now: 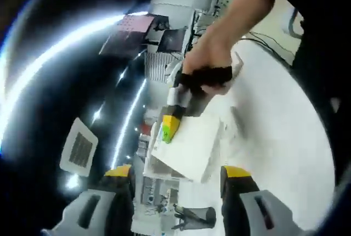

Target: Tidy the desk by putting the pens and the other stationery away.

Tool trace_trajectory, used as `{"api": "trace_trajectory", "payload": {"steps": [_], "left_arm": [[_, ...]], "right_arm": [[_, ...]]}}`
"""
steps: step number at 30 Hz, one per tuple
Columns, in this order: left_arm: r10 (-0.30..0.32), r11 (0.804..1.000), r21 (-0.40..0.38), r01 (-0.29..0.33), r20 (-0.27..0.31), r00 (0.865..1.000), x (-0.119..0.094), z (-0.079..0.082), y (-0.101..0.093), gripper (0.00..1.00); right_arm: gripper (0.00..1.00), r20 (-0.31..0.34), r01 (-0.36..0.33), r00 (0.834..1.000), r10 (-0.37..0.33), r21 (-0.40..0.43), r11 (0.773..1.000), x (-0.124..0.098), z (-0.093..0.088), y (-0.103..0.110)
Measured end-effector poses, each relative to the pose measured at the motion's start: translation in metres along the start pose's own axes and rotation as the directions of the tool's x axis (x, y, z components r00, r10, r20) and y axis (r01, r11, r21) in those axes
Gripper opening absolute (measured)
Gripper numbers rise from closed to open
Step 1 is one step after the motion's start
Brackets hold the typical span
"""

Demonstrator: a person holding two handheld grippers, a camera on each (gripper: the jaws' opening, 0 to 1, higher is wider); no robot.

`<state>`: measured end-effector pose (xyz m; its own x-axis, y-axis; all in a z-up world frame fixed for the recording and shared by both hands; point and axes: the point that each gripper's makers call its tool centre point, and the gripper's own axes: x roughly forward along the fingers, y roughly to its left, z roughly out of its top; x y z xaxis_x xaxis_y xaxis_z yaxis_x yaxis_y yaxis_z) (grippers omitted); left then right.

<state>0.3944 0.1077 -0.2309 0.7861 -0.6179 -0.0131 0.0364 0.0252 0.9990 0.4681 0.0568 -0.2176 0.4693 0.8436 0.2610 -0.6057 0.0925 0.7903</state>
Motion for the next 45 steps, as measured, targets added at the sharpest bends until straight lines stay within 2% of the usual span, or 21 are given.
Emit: {"api": "trace_trajectory", "payload": {"steps": [4, 7, 9, 13, 19, 25, 28, 29, 31, 32, 36, 37, 40, 42, 45], "left_arm": [[0.02, 0.989, 0.145, -0.023, 0.026, 0.999, 0.004, 0.011, -0.007, 0.62], [0.045, 0.969, 0.242, -0.049, 0.023, 0.999, 0.007, 0.017, -0.009, 0.59], [0.075, 0.957, 0.279, -0.078, 0.021, 0.997, 0.008, 0.02, -0.006, 0.58], [0.127, 0.912, 0.388, -0.135, 0.046, 0.991, 0.009, 0.029, -0.001, 0.5], [0.163, 0.895, 0.412, -0.173, 0.06, 0.985, 0.01, 0.036, 0.003, 0.39], [0.156, 0.873, 0.459, -0.164, 0.056, 0.986, 0.008, 0.036, -0.004, 0.22], [0.148, 0.861, 0.485, -0.153, 0.05, 0.988, 0.007, 0.035, -0.008, 0.14], [0.158, 0.846, 0.507, -0.165, 0.058, 0.986, 0.006, 0.037, -0.008, 0.13], [0.155, 0.85, 0.501, -0.162, 0.056, 0.986, 0.006, 0.037, -0.008, 0.12], [0.153, 0.861, 0.483, -0.161, 0.055, 0.987, 0.006, 0.037, -0.008, 0.12], [0.146, 0.867, 0.475, -0.149, 0.044, 0.988, 0.006, 0.036, -0.011, 0.11], [0.141, 0.87, 0.472, -0.144, 0.041, 0.989, 0.009, 0.037, 0.002, 0.11], [0.133, 0.878, 0.458, -0.135, 0.038, 0.99, 0.01, 0.034, 0.001, 0.11], [0.125, 0.885, 0.448, -0.126, 0.032, 0.992, 0.01, 0.033, 0.0, 0.11], [0.109, 0.899, 0.424, -0.108, 0.023, 0.994, 0.012, 0.03, -0.005, 0.11]], "right_arm": [[0.09, 0.008, -0.026, 1.0, 0.026, 0.04, 0.999, 0.001, 0.0, 0.007], [0.09, 0.01, -0.055, 0.998, 0.054, 0.087, 0.995, 0.003, -0.003, 0.013], [0.09, 0.007, -0.069, 0.998, 0.069, 0.111, 0.991, 0.004, -0.007, 0.016], [0.09, 0.004, -0.102, 0.995, 0.102, 0.169, 0.98, 0.005, -0.015, 0.022], [0.09, -0.003, -0.133, 0.99, 0.138, 0.248, 0.96, 0.005, -0.026, 0.024], [0.09, 0.009, -0.147, 0.989, 0.15, 0.283, 0.948, 0.004, -0.024, 0.025], [0.09, 0.01, -0.153, 0.987, 0.157, 0.299, 0.942, 0.003, -0.027, 0.027], [0.09, 0.01, -0.155, 0.987, 0.16, 0.308, 0.939, 0.003, -0.028, 0.027], [0.09, 0.014, -0.156, 0.987, 0.16, 0.325, 0.933, 0.002, -0.029, 0.025], [0.09, 0.017, -0.155, 0.987, 0.159, 0.336, 0.929, 0.002, -0.03, 0.024], [0.1, 0.037, -0.154, 0.988, 0.151, 0.366, 0.918, 0.002, -0.032, 0.019], [0.1, 0.041, -0.153, 0.988, 0.149, 0.371, 0.916, 0.002, -0.032, 0.018], [0.11, 0.052, -0.151, 0.989, 0.142, 0.367, 0.918, 0.003, -0.031, 0.017], [0.18, 0.066, -0.154, 0.988, 0.14, 0.338, 0.929, 0.003, -0.029, 0.019], [0.37, 0.096, -0.151, 0.987, 0.127, 0.315, 0.937, 0.002, -0.02, 0.021]]}}
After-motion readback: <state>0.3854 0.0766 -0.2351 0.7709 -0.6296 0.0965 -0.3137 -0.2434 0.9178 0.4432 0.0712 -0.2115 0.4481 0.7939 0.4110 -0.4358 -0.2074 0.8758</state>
